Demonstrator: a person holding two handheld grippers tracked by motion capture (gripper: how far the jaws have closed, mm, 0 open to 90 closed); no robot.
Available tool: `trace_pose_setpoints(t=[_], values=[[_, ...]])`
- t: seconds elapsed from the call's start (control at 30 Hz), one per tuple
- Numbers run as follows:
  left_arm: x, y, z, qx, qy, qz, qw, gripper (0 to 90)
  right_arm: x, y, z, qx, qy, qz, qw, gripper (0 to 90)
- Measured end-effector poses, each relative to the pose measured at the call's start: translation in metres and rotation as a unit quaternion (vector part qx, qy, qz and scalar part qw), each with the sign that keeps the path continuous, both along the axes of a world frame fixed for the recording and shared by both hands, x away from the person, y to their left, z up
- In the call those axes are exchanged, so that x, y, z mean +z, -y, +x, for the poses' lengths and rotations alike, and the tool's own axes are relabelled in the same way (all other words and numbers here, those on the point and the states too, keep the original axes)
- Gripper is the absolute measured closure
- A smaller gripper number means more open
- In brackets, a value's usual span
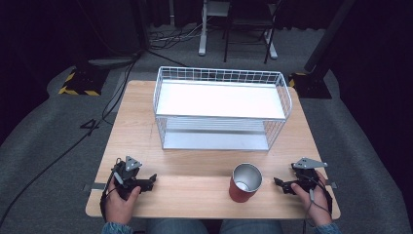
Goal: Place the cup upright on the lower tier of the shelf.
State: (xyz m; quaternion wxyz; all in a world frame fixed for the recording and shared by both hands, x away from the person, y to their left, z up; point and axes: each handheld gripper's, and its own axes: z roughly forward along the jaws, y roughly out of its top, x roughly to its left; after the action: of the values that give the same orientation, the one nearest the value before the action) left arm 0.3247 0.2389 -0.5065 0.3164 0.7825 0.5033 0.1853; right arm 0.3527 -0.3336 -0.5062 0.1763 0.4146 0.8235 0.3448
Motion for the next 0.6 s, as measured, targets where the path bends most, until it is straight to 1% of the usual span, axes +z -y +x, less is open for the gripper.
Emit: trace_pose_setpoints(t=[0.33,0.53,0.6], values=[[-0.0004,0.0015,0.0024,0.002,-0.003,0.0,1.0,3.7,-0.0001,-0.0007,-0.0002,-0.003,0.0,0.001,1.0,2.3],[-0.0002,0.0007,0.0042,-0.007,-0.006,0.002,1.0,2.1,0.0,-0.0001,-0.0021,0.001,0.0,0.002,1.0,2.6],[-0.0004,0.0014,0.0048,-0.009,-0.007,0.005,0.9999,1.1,0.0004,0.0008,-0.0032,0.001,0.002,0.004,1.0,5.5]])
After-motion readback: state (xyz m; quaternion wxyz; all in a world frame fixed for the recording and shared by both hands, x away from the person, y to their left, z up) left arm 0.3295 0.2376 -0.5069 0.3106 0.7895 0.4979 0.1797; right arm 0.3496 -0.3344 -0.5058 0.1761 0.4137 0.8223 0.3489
